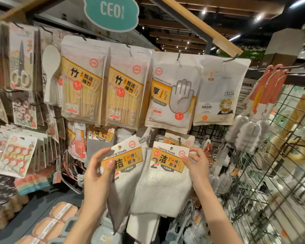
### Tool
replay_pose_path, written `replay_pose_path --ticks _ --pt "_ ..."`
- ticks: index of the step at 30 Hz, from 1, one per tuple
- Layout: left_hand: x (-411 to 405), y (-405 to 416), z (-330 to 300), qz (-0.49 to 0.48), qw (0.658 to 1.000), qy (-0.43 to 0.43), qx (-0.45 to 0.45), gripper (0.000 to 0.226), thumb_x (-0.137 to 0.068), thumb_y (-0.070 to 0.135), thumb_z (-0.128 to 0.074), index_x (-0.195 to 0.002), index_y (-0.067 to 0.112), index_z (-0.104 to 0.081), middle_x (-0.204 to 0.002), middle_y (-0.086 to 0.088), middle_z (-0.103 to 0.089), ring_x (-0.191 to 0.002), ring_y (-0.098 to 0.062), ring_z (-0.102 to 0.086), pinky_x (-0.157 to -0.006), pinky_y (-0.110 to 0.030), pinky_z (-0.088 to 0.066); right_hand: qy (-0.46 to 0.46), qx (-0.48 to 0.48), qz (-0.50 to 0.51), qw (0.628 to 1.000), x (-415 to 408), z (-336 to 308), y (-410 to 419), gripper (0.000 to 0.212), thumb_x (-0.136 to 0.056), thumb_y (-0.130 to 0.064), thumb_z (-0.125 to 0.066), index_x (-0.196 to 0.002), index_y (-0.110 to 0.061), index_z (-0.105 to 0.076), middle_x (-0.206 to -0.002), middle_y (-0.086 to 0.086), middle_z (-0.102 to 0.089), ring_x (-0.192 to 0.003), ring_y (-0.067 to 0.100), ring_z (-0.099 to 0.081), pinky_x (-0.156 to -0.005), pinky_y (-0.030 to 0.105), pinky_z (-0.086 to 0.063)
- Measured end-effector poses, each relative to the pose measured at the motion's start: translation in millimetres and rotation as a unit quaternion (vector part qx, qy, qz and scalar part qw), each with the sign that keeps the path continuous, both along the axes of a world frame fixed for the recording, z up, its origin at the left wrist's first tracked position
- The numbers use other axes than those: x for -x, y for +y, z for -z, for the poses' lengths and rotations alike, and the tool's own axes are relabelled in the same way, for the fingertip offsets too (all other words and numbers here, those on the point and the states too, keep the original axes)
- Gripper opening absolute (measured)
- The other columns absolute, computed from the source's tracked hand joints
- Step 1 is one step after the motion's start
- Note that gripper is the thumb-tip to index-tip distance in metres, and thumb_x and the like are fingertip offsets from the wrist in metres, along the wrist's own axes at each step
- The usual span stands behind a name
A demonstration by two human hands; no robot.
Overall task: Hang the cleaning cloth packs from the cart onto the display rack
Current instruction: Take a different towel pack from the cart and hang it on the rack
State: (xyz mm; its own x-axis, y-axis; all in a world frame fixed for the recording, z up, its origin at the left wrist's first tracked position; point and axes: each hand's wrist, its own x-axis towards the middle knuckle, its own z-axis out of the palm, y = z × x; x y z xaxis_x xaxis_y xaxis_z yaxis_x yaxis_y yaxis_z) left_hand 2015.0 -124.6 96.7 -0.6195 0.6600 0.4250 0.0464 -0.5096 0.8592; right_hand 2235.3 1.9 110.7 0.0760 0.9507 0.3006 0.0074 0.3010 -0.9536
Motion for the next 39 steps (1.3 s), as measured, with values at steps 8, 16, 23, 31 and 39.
replay_pose_path --ticks 8,16,23,31,39 --pt "7.5 0.9 3.3 -0.032 0.999 -0.016 0.007 0.025 -0.093 0.007 -0.057 -0.091 0.030 -0.066 -0.089 0.017 -0.068 -0.075 0.010 -0.061 -0.060 -0.005 -0.046 0.012 0.003 0.067 0.998 -11.5 8.2 26.1 0.026 -0.083 0.001 -0.065 -0.091 -0.021 -0.054 -0.086 -0.007 -0.063 -0.081 0.002 -0.061 -0.059 0.014 -0.050" --pt "7.0 -0.7 5.4 0.011 0.999 -0.048 0.015 0.028 -0.092 0.008 -0.059 -0.100 0.034 -0.066 -0.104 0.006 -0.069 -0.085 -0.004 -0.068 -0.066 -0.014 -0.054 -0.010 -0.005 0.112 0.994 -9.6 16.1 51.2 0.024 -0.082 -0.004 -0.069 -0.097 -0.015 -0.054 -0.089 0.001 -0.061 -0.083 0.014 -0.061 -0.070 0.025 -0.049" --pt "8.8 -2.5 2.1 0.039 0.999 -0.005 0.023 0.044 -0.086 -0.004 -0.063 -0.104 0.036 -0.066 -0.110 0.006 -0.067 -0.093 -0.008 -0.067 -0.065 -0.017 -0.054 -0.077 -0.019 0.185 0.980 -3.4 14.0 80.0 0.026 -0.078 -0.010 -0.075 -0.089 -0.012 -0.051 -0.090 0.004 -0.057 -0.083 0.017 -0.054 -0.071 0.027 -0.040" --pt "8.4 -2.6 0.2 0.051 0.998 -0.019 0.003 0.048 -0.079 -0.009 -0.067 -0.107 0.030 -0.060 -0.113 -0.002 -0.066 -0.095 -0.009 -0.067 -0.067 -0.015 -0.054 -0.110 -0.013 0.183 0.977 -4.1 19.3 88.8 0.013 -0.081 -0.011 -0.071 -0.089 -0.013 -0.060 -0.092 -0.002 -0.061 -0.093 0.020 -0.058 -0.080 0.031 -0.044" --pt "4.1 1.3 2.6 0.066 0.997 -0.030 0.010 0.049 -0.079 -0.008 -0.068 -0.109 0.030 -0.060 -0.107 -0.006 -0.068 -0.093 -0.012 -0.068 -0.065 -0.017 -0.055 -0.143 -0.029 0.150 0.978 -10.7 15.6 51.7 0.029 -0.079 -0.013 -0.073 -0.106 -0.019 -0.061 -0.111 -0.005 -0.045 -0.114 0.016 -0.041 -0.095 0.028 -0.032"
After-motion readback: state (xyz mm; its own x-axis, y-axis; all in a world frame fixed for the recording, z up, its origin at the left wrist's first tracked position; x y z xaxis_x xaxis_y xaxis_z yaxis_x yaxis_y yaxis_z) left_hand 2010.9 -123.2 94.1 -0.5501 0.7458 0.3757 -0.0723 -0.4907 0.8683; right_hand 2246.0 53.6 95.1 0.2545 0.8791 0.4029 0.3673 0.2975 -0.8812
